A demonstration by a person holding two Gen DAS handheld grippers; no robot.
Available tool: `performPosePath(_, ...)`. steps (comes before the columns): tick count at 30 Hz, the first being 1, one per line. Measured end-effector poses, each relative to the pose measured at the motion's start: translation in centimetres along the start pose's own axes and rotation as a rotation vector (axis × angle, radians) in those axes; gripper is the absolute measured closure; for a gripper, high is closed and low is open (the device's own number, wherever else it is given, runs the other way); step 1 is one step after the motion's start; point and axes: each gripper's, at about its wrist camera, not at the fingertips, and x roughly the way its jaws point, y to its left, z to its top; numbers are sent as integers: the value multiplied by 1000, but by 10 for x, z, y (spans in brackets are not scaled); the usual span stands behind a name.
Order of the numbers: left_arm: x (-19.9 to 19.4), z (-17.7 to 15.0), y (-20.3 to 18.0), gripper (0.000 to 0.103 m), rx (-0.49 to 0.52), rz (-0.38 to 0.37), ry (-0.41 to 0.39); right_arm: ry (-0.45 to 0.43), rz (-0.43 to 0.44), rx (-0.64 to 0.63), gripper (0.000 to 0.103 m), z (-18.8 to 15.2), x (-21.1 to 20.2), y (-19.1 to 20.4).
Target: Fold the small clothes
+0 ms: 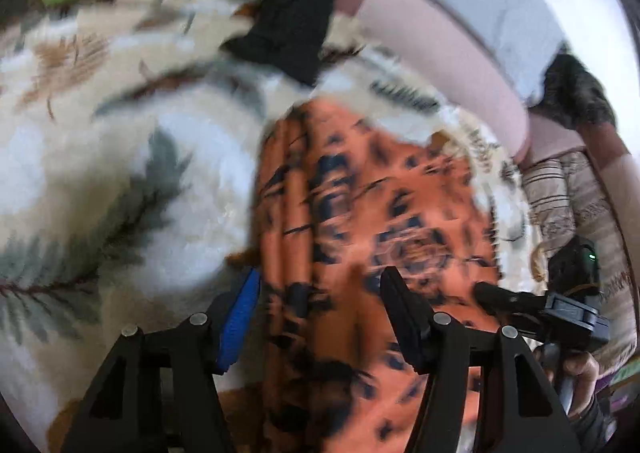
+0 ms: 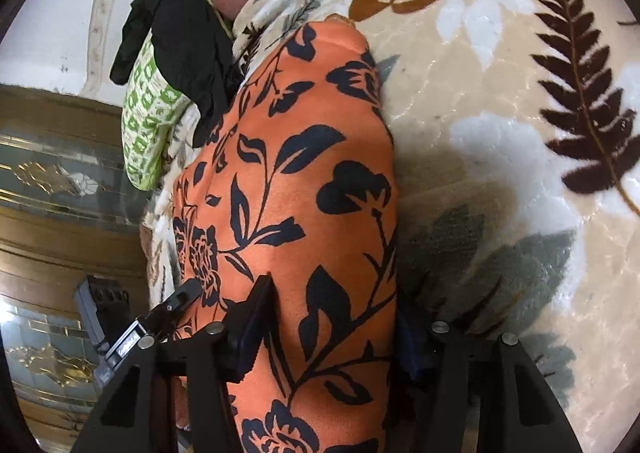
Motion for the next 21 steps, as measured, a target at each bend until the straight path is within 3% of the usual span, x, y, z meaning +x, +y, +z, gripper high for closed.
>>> performPosePath(3, -4, -9, -6, 39, 43, 25, 11, -16, -7, -27, 43, -5, -12, 4)
performPosePath(5, 19, -21, 4, 38, 48, 92, 92, -13, 20, 8, 43, -11, -14, -6)
performPosePath(7, 13, -22, 8, 38, 5, 72, 63, 24, -20, -4, 44, -16, -5, -11)
performPosePath(10, -11, -21, -14, 39, 79, 104, 1, -9, 15, -3, 44, -14, -18, -5)
performPosePath(13, -30, -34, -37, 39, 196, 111, -31, -74, 40, 11, 43, 0, -34, -3)
performPosePath(16, -15, -52, -38, 39, 237, 162, 40, -127, 89, 73, 40, 29, -36, -9)
performPosePath(17, -6, -56, -34, 38, 245, 198, 61, -122, 109, 93, 38, 40, -29, -13)
performPosePath(19, 4, -58, -20, 37, 176, 169, 94, -50, 97, 146, 38, 60, 0, -25)
performPosePath(21, 2, -56, -14, 37, 140, 145, 93, -20, 82, 138, 67, 69, 14, -23)
